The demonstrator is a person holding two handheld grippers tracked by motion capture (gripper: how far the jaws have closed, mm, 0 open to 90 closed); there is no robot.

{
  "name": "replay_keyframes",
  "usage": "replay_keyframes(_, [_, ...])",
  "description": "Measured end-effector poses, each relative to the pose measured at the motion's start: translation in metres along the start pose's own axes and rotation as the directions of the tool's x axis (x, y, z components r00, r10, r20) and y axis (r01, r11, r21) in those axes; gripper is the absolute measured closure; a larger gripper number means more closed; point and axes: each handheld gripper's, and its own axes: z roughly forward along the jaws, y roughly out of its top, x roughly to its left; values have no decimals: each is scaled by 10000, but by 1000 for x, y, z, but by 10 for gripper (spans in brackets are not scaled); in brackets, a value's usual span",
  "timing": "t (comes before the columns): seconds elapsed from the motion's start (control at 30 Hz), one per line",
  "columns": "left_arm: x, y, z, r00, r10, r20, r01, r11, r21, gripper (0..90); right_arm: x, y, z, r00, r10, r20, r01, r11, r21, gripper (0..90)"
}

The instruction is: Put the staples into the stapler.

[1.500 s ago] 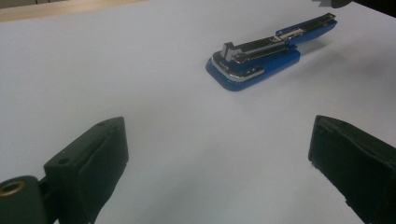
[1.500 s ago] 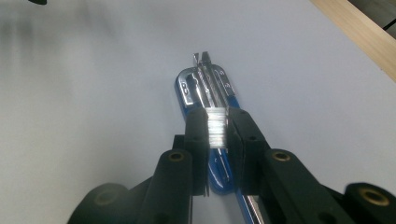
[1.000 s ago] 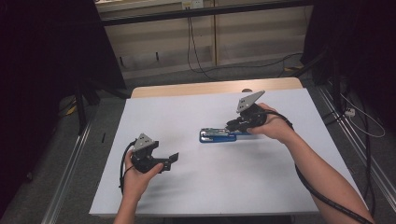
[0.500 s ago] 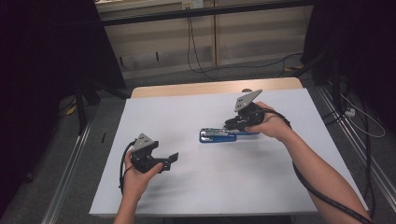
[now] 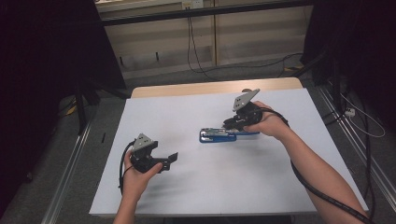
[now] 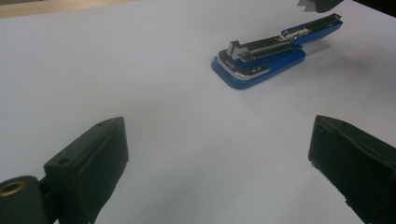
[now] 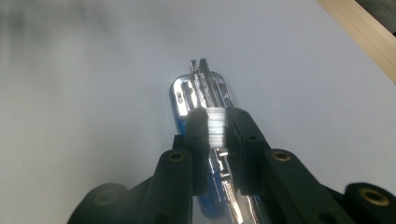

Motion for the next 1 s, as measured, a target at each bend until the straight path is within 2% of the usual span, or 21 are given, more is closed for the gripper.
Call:
replay_keyframes(0.6, [2, -1, 0, 10000, -13, -86, 14, 10000, 98, 51, -4, 2, 10, 9996, -271, -89, 271, 9996, 64, 790])
replay_keyframes(1.0, [3, -2, 0, 9999, -48, -133, 50, 9999, 125, 50, -8, 3, 17, 9996, -233, -157, 234, 9997, 57, 790])
